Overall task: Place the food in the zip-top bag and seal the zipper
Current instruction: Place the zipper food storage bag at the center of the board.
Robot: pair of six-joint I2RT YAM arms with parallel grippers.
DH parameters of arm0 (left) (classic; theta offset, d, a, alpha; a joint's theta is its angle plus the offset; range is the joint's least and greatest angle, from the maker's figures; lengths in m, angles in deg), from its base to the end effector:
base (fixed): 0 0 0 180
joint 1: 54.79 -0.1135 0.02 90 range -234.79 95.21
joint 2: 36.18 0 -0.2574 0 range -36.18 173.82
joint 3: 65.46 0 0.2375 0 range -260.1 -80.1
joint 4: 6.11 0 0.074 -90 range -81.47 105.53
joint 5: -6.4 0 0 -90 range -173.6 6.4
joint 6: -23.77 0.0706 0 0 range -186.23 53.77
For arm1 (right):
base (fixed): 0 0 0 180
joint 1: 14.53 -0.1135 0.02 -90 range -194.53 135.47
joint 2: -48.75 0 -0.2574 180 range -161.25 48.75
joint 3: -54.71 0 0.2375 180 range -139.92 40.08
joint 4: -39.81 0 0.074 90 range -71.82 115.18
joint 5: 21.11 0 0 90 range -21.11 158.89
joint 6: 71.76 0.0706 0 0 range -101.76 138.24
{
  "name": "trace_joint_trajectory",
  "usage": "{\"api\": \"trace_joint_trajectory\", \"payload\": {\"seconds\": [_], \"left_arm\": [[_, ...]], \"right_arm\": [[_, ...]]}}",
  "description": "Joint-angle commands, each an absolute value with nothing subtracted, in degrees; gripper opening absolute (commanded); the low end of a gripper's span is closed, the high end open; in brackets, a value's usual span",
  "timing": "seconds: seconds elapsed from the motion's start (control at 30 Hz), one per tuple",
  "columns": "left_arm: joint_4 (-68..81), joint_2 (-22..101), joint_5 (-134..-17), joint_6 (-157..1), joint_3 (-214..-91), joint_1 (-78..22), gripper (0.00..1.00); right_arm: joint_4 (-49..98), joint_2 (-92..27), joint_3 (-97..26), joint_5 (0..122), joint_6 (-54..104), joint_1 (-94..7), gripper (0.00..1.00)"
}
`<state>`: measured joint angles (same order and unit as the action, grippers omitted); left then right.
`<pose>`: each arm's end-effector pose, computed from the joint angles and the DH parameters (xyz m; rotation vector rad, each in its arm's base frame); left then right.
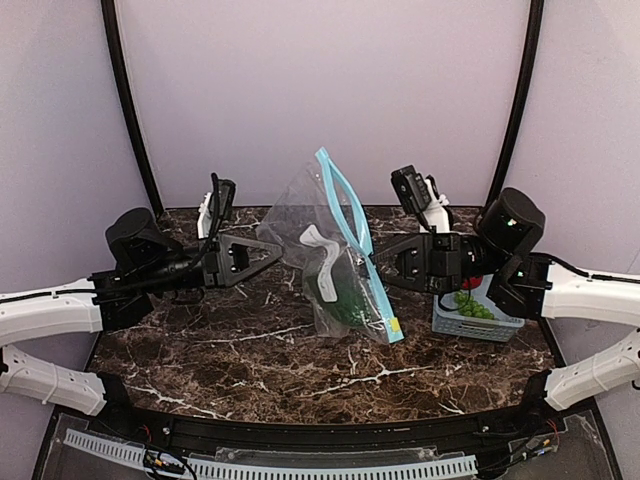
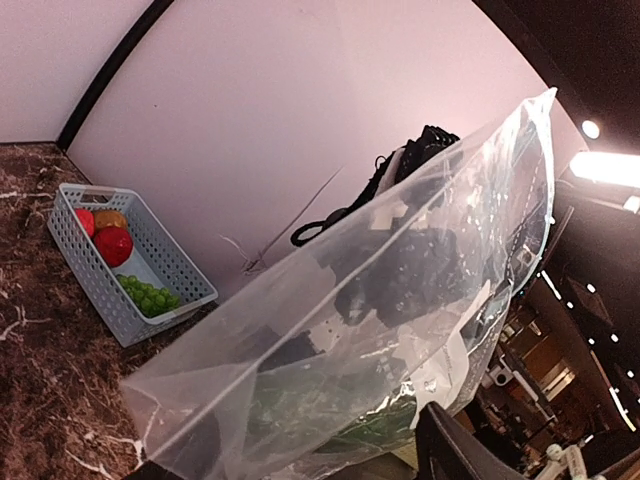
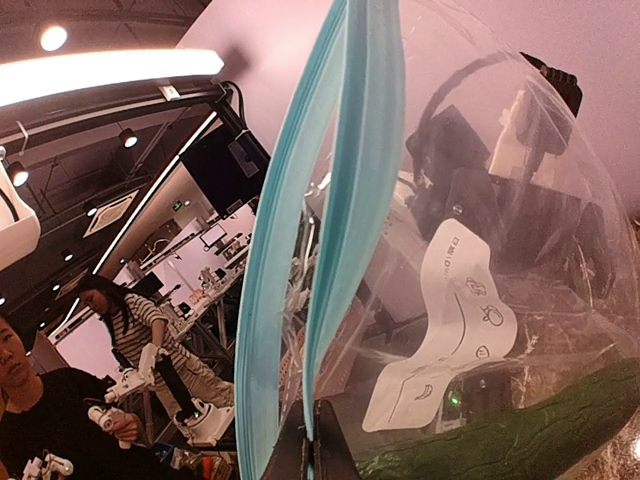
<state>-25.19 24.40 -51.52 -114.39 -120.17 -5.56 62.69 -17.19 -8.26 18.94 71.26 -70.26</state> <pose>0.1415 -0.2215 0.3440 0.5704 1.5274 -1.7438 0.1043 0.2490 0.3769 -0.9819 1.4053 2.0426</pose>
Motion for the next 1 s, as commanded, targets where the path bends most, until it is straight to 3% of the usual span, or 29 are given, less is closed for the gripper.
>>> {"api": "trace_joint_trajectory", "payload": {"seconds": [0.0,0.03,0.2,0.27,0.4,0.53,0.77,0.97], "left_arm": [[-24.7,24.6,-53.9,-112.9,-122.2,-5.8,0.58],[-24.3,24.7,-54.7,-112.8,-121.9,-5.8,0.55],[-23.5,24.5,-57.1,-113.3,-120.2,-5.8,0.13],[-22.3,24.3,-58.3,-113.7,-119.2,-5.8,0.03],[-18.3,23.6,-61.2,-114.1,-116.0,-5.9,0.01],[-17.0,25.1,-59.9,-114.7,-112.5,-5.8,0.01],[-19.4,30.7,-56.8,-114.3,-107.6,-5.8,0.01],[-16.3,33.1,-57.3,-111.5,-107.5,-5.8,0.01]], "right_arm": [[60.3,-15.2,-7.6,19.0,70.1,-70.1,0.00],[59.5,-14.7,-7.3,19.4,69.8,-70.1,0.00],[48.2,-13.0,-6.1,27.6,67.1,-70.0,0.00],[41.4,-12.6,-5.6,32.9,66.4,-69.9,0.00],[34.3,-12.9,-2.2,40.2,67.8,-69.7,0.00],[33.4,-15.1,1.2,41.4,68.0,-69.8,0.13],[33.4,-22.9,4.4,42.0,65.8,-69.8,0.19],[42.3,-22.2,10.8,45.1,68.2,-69.6,0.50]]}}
